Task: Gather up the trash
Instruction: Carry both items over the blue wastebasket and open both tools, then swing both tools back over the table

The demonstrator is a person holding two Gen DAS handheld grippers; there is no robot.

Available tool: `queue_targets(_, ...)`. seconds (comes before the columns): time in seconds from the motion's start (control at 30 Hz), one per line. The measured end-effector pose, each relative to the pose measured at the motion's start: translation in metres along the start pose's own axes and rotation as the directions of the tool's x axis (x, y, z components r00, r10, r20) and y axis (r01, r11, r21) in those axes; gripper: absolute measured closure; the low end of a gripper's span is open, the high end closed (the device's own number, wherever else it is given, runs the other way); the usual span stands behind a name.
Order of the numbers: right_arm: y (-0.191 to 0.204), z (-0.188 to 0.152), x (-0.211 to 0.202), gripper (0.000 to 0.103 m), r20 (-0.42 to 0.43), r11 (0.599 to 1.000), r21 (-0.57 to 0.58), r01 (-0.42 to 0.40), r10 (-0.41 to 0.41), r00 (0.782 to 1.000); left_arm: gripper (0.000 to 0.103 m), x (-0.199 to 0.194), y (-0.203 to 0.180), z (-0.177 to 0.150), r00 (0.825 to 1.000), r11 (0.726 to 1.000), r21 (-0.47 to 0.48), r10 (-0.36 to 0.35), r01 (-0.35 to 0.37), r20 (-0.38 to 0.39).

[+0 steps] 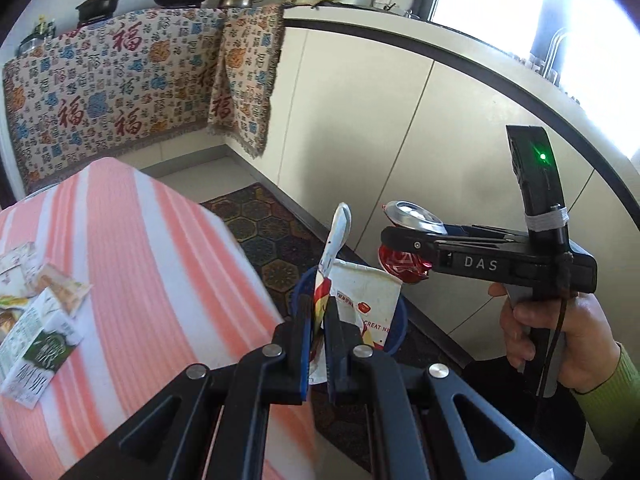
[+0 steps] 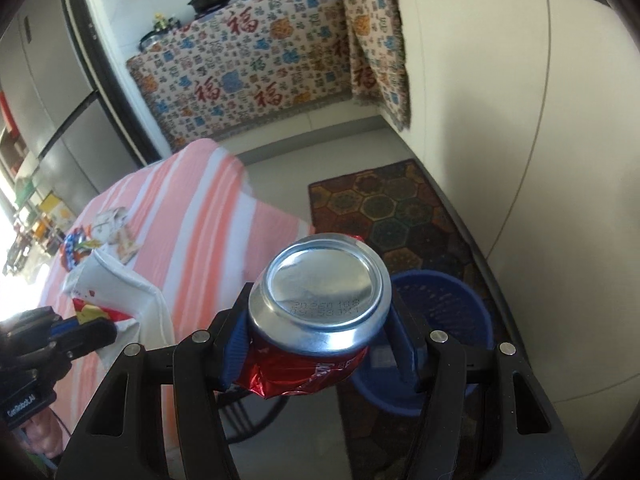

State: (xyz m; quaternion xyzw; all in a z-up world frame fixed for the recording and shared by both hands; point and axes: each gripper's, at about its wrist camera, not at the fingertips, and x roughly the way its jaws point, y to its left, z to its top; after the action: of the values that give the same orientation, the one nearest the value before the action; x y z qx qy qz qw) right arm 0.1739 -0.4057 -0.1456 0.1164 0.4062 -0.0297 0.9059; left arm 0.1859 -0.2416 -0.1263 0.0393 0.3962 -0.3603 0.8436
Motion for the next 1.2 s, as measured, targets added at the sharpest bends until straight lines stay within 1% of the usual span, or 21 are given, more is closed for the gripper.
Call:
queue_targets(0.17,-0.045,0.008,0.012,0.041,-0.022,0.998,0.039,0.055,-0.055,0.998,0.097,0.056,-0.023,0.018,0.999,0.999,0.029,-0.027,0.029,-0.045)
queue_targets(0.3,-0.075,0.006,0.021,0.041,-0.033,0.994,0.077,0.076,-0.074,0.997,0.097,0.095,-0.025,0.024,0.997,0.999,0.022,-0.029,0.031,-0.070)
queue_targets(0.47,-0.104,-0.001,0.035,0.041,-0.050,0.988,0.122,0.091,-0.085,0.995,0.097,0.130,-0.025,0.023,0.994,0.999,0.016,-0.034,0.036,-0.101)
queue_targets(0.57,-0.115,-0.002,0.042,0.041,-0.063,0.984,0.160,0.079,-0.070,0.996,0.097,0.147,-0.030,0.020,0.992,0.999,0.020,-0.033,0.036,-0.118)
queue_targets(0.77,-0.128,-0.001,0.042,0.041,-0.055,0.976,0.198,0.084,-0.075,0.996,0.097,0.177,-0.032,0.016,0.986,0.999,0.026,-0.026,0.030,-0.162)
queue_targets(0.93,-0.135,0.001,0.042,0.039,-0.042,0.971,0.220,0.090,-0.082,0.996,0.096,0.196,-0.035,0.015,0.985,0.998,0.060,-0.023,0.034,-0.169)
queue_targets(0.97,-0.137,0.001,0.043,0.038,-0.041,0.969,0.228,0.092,-0.084,0.996,0.095,0.201,-0.035,0.015,0.985,0.997,0.064,-0.033,0.044,-0.169)
queue_targets(1.0,-0.138,0.002,0.043,0.031,-0.037,0.967,0.237,0.089,-0.083,0.996,0.088,0.206,-0.035,0.014,0.984,0.996,0.063,-0.049,0.060,-0.173)
queue_targets(1.03,-0.139,0.002,0.042,0.027,-0.029,0.965,0.246,0.089,-0.085,0.996,0.079,0.209,-0.036,0.014,0.981,0.995,0.066,-0.055,0.068,-0.185)
queue_targets(1.07,-0.140,0.002,0.041,0.023,-0.021,0.964,0.251,0.090,-0.088,0.996,0.059,0.215,-0.036,0.014,0.980,0.995,0.069,-0.050,0.065,-0.194)
queue_targets(1.1,-0.140,0.003,0.040,0.022,-0.015,0.964,0.252,0.086,-0.085,0.996,0.051,0.216,-0.036,0.013,0.982,0.996,0.072,-0.043,0.057,-0.186)
queue_targets(1.2,-0.141,0.005,0.034,0.021,0.007,0.964,0.252,0.089,-0.094,0.996,0.051,0.217,-0.035,0.013,0.985,0.997,0.070,-0.026,0.038,-0.172)
